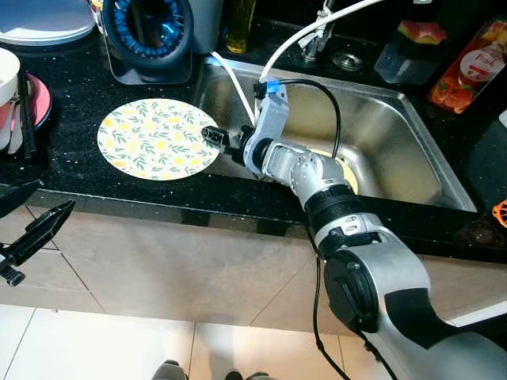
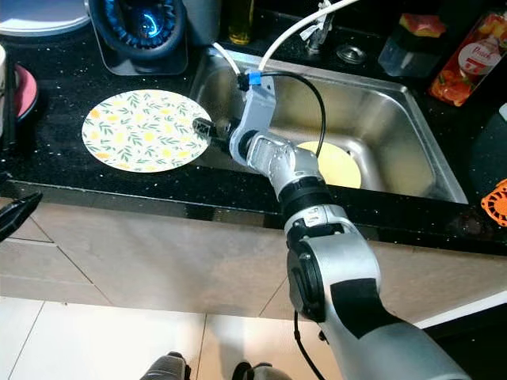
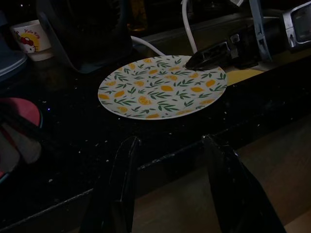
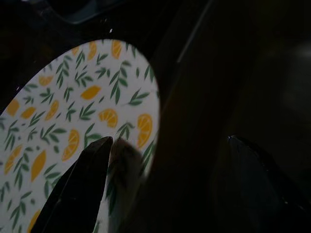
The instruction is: Kitchen organization
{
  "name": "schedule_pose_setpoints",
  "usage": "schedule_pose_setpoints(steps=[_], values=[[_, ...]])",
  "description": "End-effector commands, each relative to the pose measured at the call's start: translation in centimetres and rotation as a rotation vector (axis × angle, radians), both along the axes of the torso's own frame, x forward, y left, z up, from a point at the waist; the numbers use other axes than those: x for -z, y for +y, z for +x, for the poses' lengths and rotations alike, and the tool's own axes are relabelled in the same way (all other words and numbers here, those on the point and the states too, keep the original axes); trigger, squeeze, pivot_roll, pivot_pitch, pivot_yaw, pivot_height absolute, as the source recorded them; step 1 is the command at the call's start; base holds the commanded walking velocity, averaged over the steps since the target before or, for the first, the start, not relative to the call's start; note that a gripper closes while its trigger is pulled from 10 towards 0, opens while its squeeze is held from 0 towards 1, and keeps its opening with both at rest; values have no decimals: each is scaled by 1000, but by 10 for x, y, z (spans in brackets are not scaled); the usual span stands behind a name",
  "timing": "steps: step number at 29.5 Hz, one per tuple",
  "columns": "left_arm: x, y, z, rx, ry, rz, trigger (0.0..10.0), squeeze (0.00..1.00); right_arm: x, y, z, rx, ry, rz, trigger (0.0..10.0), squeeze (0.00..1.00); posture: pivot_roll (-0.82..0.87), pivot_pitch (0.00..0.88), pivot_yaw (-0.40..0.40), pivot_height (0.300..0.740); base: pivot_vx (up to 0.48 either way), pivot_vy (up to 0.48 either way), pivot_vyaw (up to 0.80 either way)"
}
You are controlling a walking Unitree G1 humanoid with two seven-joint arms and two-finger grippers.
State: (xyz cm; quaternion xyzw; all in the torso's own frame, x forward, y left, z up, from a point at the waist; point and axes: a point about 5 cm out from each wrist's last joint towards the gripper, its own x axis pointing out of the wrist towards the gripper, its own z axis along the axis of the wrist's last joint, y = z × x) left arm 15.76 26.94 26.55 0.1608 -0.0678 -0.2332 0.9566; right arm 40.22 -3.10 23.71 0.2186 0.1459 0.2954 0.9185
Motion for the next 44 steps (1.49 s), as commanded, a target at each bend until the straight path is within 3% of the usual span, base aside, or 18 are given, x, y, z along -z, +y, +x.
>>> schedule_pose_setpoints(steps=[1, 7, 8, 9, 13, 22, 32, 41, 43, 44], values=[[0, -2, -3, 7, -12, -9, 10000, 0, 6, -2, -1, -8, 39, 18, 10000, 0, 364, 129, -176, 740, 0, 0, 0], [0, -4, -2, 17, -14, -8, 10000, 0, 8, 3, -4, -54, 91, 96, 9961, 0, 367, 126, -178, 740, 0, 0, 0], [0, -4, -2, 18, -14, -8, 10000, 0, 7, 4, -5, -67, 103, 129, 8706, 0, 368, 123, -178, 740, 0, 0, 0], [0, -4, -2, 19, -14, -8, 10000, 0, 7, 5, -5, -76, 110, 149, 0, 0, 369, 122, -178, 740, 0, 0, 0], [-1, -4, -1, 23, -17, -7, 10000, 0, 8, 6, -7, -102, 147, 213, 0, 0, 371, 115, -180, 740, 0, 0, 0], [-2, -5, 1, 31, -24, -5, 10000, 0, 9, 7, -9, -125, 169, 257, 0, 0, 372, 105, -179, 740, 0, 0, 0], [-4, -10, 6, 62, -44, -8, 10000, 0, -8, -1, -4, -103, 138, 426, 0, 0, 368, 95, -169, 740, 0, 0, 0], [-6, -17, 13, 95, -68, -32, 10000, 0, -32, -24, 5, -2, -2, 606, 0, 0, 358, 96, -160, 740, 0, 0, 0], [-7, -22, 18, 115, -77, -45, 10000, 0, -45, -43, 9, 59, -69, 686, 0, 0, 345, 100, -153, 740, 0, 0, 0], [-7, -22, 18, 115, -77, -45, 10000, 0, -45, -43, 9, 59, -69, 686, 0, 0, 345, 100, -153, 740, 0, 0, 0]])
